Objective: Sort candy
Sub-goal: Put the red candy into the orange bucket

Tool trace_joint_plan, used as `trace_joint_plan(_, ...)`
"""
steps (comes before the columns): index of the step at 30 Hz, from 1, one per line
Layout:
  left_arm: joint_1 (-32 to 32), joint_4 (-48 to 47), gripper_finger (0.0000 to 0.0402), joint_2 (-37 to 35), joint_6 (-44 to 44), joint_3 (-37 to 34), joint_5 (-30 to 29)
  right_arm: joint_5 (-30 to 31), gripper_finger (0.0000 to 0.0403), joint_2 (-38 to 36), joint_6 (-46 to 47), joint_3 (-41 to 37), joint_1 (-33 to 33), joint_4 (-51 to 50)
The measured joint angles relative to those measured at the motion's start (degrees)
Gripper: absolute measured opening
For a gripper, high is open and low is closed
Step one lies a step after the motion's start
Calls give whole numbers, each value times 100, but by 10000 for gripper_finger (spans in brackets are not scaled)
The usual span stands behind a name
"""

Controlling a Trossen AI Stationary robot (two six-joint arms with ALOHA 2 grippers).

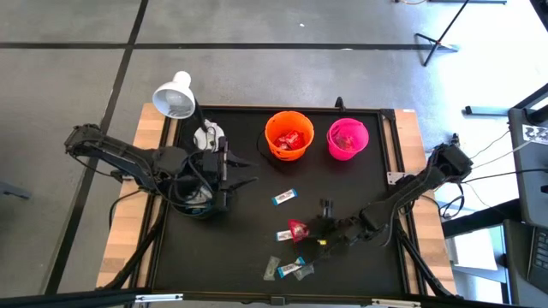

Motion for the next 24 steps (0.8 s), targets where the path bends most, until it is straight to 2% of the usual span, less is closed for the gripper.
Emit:
trace_joint_plan(6, -15, 249, 158, 1, 3, 0, 26, 1524, 14, -801, -603, 4, -275, -46)
trace_joint_plan(8, -15, 248, 158, 4, 33, 0, 26, 1689, 14, -1057, -836, 6, -559, 75)
trace_joint_plan(11, -15, 247, 158, 1, 49, 0, 26, 1577, 14, -1362, -1249, 9, -1113, 275)
trace_joint_plan(15, -15, 241, 158, 1, 47, 0, 37, 934, 14, -1617, -1812, 11, -2105, 612)
trace_joint_plan(21, -17, 239, 158, 1, 98, 0, 3, -1231, 14, -1631, -1970, 13, -3927, 785)
trace_joint_plan(24, -17, 211, 158, 1, 102, -2, 2, -1822, 14, -1597, -1861, 11, -4649, 773)
